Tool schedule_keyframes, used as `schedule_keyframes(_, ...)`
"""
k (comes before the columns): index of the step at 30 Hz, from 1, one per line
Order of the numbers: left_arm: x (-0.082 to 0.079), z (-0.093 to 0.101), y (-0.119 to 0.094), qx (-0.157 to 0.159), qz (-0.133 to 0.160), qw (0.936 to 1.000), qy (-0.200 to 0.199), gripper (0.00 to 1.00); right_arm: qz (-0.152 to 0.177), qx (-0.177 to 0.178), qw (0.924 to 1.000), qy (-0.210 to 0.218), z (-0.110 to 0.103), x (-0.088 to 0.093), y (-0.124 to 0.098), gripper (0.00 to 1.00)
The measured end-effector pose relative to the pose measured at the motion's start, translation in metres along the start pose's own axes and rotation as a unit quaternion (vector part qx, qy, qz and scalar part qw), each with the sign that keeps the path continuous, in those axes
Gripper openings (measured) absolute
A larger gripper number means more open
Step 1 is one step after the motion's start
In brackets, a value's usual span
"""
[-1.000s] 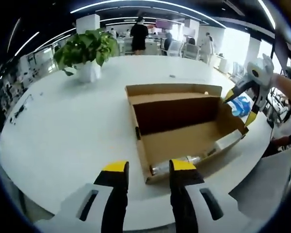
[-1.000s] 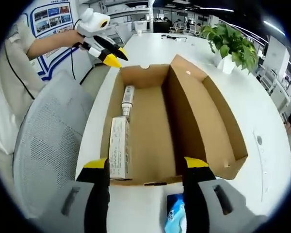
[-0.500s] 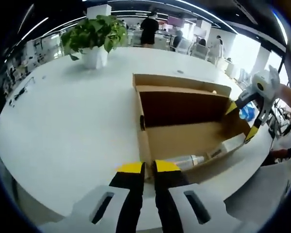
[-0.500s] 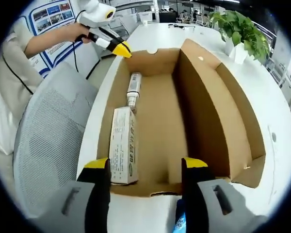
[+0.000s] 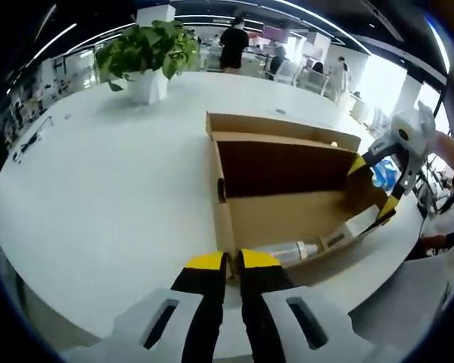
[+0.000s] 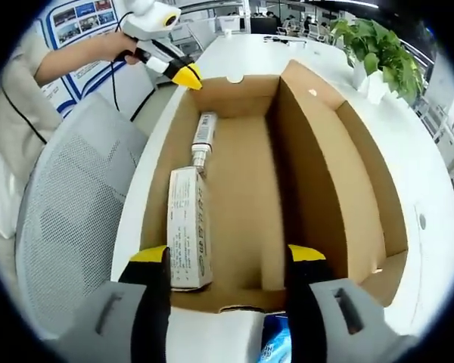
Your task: Operate the shoe box by opening the lid, removing the specified soft item, and placing it in the target area until the item is outside and the box remains undamaged.
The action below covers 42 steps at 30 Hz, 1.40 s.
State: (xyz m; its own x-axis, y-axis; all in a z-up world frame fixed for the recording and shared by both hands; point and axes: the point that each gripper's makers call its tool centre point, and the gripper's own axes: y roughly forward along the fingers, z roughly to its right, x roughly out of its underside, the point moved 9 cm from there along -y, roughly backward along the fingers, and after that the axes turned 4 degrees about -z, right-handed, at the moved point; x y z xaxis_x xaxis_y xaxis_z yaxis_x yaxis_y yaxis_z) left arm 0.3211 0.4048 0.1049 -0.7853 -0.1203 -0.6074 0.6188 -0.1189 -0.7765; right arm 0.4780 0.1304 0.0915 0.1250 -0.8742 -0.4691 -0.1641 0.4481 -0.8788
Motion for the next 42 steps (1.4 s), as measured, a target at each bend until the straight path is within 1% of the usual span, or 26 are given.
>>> schedule_keyframes(2,0.0,0.0,0.0,0.0,0.0,1.0,-0.001,0.03,-0.001,0.0,1.0,-0.003,0.0,0.0,-0.001,0.56)
schedule_keyframes(6,0.0,0.0,0.0,0.0,-0.001,1.0,-0.001,0.03,0.007,-0.013,0.9999,-0.004,-0.005,-0.002,-0.001,0.55)
schedule_keyframes(9,0.0,0.0,0.0,0.0,-0.002,1.0,-0.001,0.03,0.005,-0.018,0.9998,-0.008,-0.008,-0.003,0.002,0.53)
schedule_keyframes(14,0.0,0.0,0.0,0.002,-0.003,1.0,-0.002,0.03,0.003,-0.038,0.9991,-0.018,-0.015,-0.003,0.006,0.4)
schedule_keyframes(19,0.0,0.0,0.0,0.002,-0.005,1.0,-0.001,0.03,0.0,-0.047,0.9983,-0.035,-0.021,-0.004,0.01,0.33)
schedule_keyframes(24,0.0,-0.001,0.0,0.002,-0.005,1.0,-0.003,0.03,-0.001,-0.052,0.9979,-0.038,-0.024,-0.004,0.012,0.23)
schedule_keyframes(26,0.0,-0.001,0.0,0.002,-0.005,1.0,-0.003,0.03,-0.004,-0.06,0.9973,-0.042,-0.026,-0.004,0.012,0.16)
schedule_keyframes(27,0.0,-0.001,0.0,0.003,-0.005,1.0,-0.003,0.03,-0.005,-0.058,0.9974,-0.041,-0.026,-0.004,0.013,0.17)
schedule_keyframes(32,-0.001,0.0,0.0,0.002,-0.007,1.0,-0.001,0.03,-0.005,-0.052,0.9981,-0.032,-0.027,-0.003,0.013,0.16)
schedule_keyframes(37,-0.001,0.0,0.0,0.001,-0.009,1.0,0.0,0.03,-0.005,-0.047,0.9983,-0.034,-0.028,-0.004,0.013,0.15)
schedule_keyframes(42,-0.001,0.0,-0.001,0.0,-0.009,0.9999,0.005,0.03,0.007,-0.048,0.9986,-0.022,-0.027,-0.006,0.009,0.15)
